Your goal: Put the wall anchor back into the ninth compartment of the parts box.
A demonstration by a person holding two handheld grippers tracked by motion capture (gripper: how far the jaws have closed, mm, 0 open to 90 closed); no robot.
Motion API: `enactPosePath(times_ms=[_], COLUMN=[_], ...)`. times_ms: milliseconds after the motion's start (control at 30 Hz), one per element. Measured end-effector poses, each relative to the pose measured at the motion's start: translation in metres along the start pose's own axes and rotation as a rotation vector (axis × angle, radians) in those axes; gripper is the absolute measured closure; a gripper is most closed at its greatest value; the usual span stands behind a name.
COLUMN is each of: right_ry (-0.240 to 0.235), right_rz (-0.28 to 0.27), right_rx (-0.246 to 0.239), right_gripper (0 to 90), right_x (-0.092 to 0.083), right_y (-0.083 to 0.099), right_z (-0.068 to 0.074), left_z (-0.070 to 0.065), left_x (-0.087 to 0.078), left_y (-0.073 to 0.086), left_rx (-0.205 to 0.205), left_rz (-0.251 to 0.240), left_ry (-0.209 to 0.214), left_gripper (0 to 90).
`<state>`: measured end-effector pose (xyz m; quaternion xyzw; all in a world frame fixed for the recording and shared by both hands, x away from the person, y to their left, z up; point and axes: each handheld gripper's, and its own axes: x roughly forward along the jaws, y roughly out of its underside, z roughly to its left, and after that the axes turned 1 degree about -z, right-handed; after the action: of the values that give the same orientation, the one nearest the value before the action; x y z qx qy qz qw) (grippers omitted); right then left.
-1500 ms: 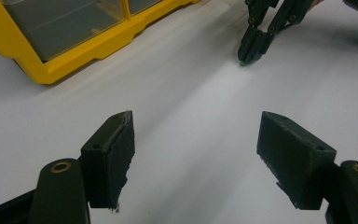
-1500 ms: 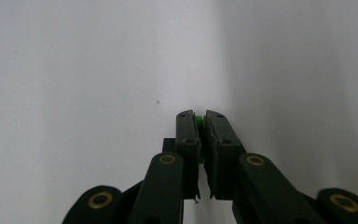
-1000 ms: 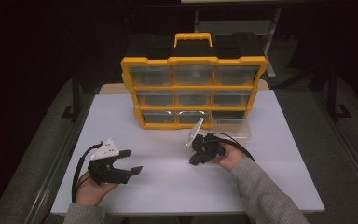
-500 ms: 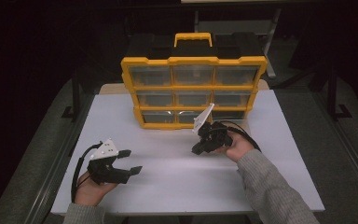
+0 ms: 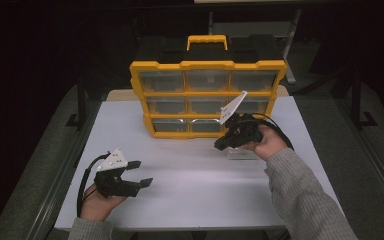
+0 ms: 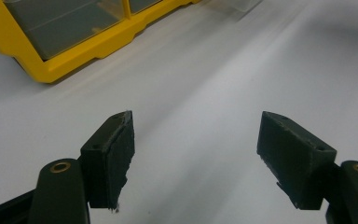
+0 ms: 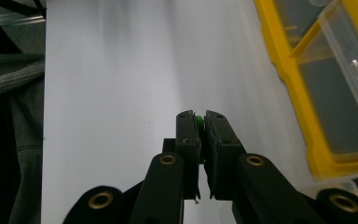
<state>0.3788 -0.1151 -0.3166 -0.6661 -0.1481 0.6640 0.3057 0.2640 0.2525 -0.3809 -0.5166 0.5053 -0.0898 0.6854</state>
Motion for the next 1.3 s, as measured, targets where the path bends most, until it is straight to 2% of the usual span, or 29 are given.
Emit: enactPosePath(times_ms=[600, 933, 1167, 1300], right_ry=[0.058, 0.090, 0.112, 0.119], right_rz=[-0.027, -0.027, -0.030, -0.027], right_rx=[0.065, 0.106, 0.138, 0.179], right_gripper=[83.5, 83.4, 83.4, 83.3], right_x=[-0.037, -0.043, -0.046, -0.046], right_y=[0.004, 0.017, 0.034, 0.043], right_z=[-0.020, -0.027, -0.036, -0.039], left_z=[0.001, 0.002, 0.002, 0.001], left_x=[-0.001, -0.002, -0.003, -0.002], left_y=[0.000, 0.000, -0.001, 0.000], left_rx=[0.004, 0.002, 0.005, 0.001], left_rz=[-0.005, -0.005, -0.014, -0.009], left_ry=[-0.002, -0.004, 0.000, 0.001], left_gripper=[26.9, 26.9, 26.9, 26.9])
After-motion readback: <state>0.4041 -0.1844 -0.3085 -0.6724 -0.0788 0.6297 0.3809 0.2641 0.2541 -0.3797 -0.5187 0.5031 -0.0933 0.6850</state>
